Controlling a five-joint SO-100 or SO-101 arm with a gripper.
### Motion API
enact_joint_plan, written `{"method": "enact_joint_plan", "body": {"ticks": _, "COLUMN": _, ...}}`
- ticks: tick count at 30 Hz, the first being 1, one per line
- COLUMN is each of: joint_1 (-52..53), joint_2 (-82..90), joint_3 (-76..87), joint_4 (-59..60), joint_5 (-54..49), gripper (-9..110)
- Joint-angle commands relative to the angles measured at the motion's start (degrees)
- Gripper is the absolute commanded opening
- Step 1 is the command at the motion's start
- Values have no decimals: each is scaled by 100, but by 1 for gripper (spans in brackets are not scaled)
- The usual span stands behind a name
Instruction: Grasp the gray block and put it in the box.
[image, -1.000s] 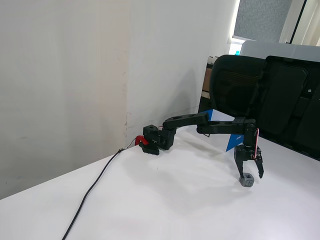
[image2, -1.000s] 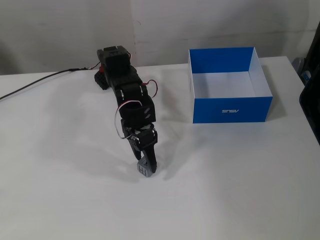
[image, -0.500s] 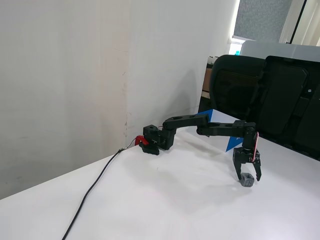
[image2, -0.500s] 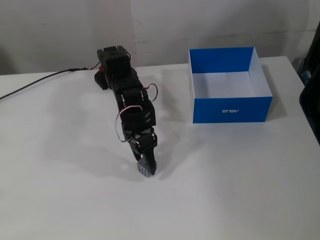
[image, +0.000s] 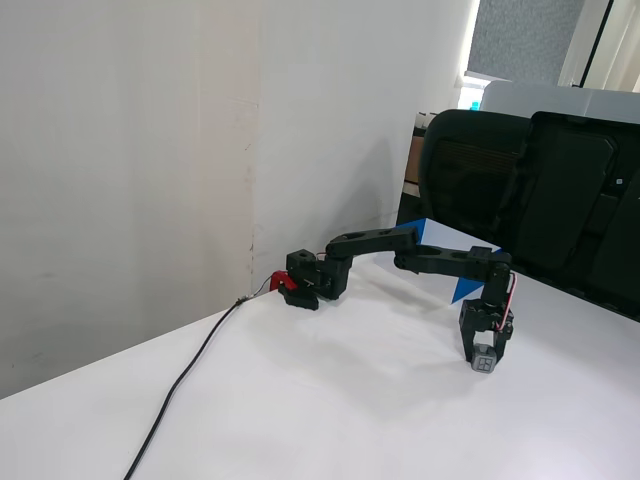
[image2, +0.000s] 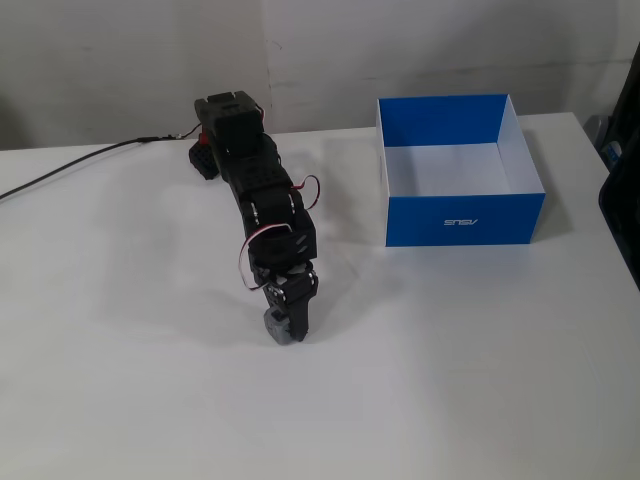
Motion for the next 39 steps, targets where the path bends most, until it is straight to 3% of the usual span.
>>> {"method": "enact_joint_plan", "body": {"ticks": 1, "joint_1": 9, "joint_2": 545, "joint_3": -26, "joint_4": 26, "joint_5": 26, "gripper": 2}}
{"method": "enact_joint_plan", "body": {"ticks": 8, "joint_1": -18, "joint_2": 729, "joint_3": 167, "joint_4": -26, "joint_5": 26, "gripper": 0}}
{"method": "enact_joint_plan", "body": {"ticks": 21, "joint_1": 149, "joint_2": 3138, "joint_3": 2417, "joint_4": -782, "joint_5": 229, "gripper": 0}}
{"method": "enact_joint_plan", "body": {"ticks": 39, "joint_1": 1942, "joint_2": 5256, "joint_3": 3146, "joint_4": -615, "joint_5": 624, "gripper": 0}}
